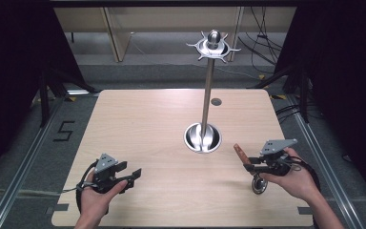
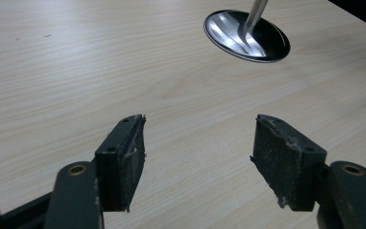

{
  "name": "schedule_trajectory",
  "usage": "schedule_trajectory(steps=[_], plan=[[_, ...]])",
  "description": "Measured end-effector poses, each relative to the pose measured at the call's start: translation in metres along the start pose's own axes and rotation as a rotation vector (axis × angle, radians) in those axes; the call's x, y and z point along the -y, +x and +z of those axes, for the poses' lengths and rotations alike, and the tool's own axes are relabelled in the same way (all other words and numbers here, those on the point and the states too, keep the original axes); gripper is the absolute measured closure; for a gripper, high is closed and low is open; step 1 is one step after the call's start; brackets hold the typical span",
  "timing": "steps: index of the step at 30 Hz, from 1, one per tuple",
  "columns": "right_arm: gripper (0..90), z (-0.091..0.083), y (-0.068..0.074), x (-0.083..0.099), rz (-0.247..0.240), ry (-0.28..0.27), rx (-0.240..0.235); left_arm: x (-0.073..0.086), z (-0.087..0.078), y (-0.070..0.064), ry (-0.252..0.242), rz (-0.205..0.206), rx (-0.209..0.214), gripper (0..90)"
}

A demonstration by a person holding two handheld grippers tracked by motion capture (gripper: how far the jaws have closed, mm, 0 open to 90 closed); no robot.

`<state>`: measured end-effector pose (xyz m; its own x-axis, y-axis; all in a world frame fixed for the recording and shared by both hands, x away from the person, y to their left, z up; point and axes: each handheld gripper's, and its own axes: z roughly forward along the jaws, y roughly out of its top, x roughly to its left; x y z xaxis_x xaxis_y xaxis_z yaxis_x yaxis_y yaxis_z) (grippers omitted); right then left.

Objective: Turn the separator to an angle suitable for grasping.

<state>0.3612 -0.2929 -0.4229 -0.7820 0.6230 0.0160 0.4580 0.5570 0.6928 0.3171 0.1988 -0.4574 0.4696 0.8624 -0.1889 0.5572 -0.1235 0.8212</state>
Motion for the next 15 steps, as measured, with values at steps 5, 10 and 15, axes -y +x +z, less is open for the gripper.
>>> schedule_trajectory(steps=[5,10,15], plan=[[68.9,-0.007,-0.005,-0.001,-0.009,-0.036,0.011,0.0,0.0,0.0,0.001,0.001,0.004,34.6],[68.9,-0.01,-0.004,-0.001,-0.003,-0.077,0.029,0.0,0.0,0.0,0.0,0.001,0.005,34.6],[68.9,-0.016,-0.002,-0.005,0.019,-0.148,0.055,0.0,0.0,0.0,-0.005,0.001,0.003,34.6]])
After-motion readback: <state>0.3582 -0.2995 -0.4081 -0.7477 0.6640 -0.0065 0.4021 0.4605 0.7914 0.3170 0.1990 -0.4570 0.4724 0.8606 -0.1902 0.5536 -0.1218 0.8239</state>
